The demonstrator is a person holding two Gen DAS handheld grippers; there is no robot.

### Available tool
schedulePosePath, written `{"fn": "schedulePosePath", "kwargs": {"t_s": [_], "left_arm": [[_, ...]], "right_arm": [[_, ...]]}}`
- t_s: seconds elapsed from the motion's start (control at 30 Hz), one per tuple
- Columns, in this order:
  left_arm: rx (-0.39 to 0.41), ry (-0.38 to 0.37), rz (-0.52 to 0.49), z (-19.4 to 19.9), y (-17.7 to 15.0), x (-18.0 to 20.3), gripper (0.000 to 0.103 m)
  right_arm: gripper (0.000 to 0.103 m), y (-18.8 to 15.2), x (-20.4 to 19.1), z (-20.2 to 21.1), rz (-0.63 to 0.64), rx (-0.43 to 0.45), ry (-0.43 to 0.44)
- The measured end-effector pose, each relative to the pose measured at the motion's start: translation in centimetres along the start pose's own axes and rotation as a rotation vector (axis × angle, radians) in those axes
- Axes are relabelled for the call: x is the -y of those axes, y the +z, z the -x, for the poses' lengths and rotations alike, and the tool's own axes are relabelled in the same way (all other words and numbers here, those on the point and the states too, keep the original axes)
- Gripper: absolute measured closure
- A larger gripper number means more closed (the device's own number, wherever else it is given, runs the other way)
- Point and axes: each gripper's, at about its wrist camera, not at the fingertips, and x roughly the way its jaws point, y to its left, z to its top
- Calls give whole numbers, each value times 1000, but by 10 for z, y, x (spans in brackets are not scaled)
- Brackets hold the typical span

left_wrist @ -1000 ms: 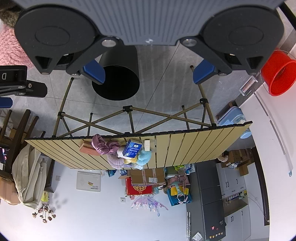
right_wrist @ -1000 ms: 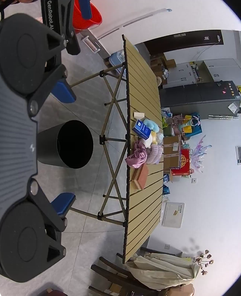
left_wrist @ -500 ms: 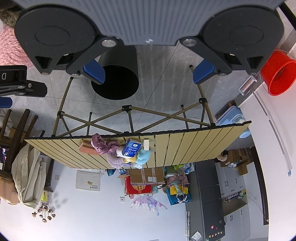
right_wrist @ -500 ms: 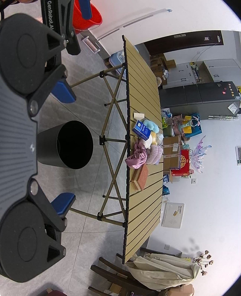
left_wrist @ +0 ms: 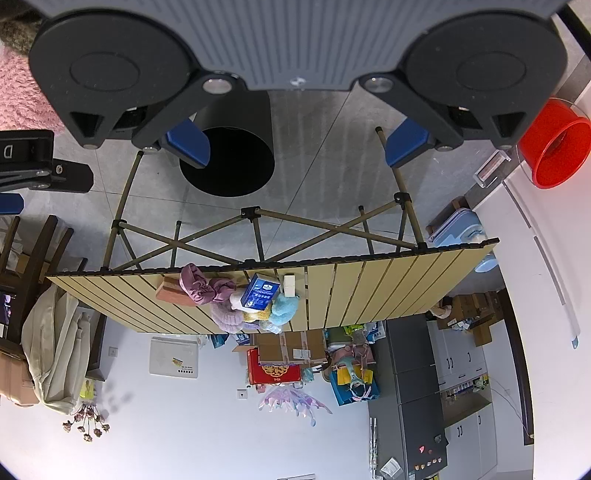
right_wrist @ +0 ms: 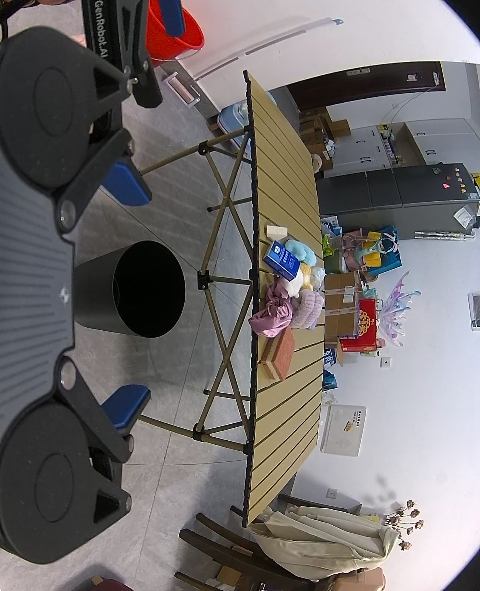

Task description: Collect trash

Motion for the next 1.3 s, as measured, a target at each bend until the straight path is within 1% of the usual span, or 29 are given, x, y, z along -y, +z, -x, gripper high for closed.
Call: {"fn": "schedulePosePath", "kwargs": {"t_s": [1.0, 1.3], "left_arm": [[5, 2, -2, 2, 2, 0, 0], [26, 0, -15, 6, 10, 2, 0]], "right_arm": [[0, 5, 0, 1, 1, 7, 0], [0, 5, 2, 2, 1, 17, 4]]}}
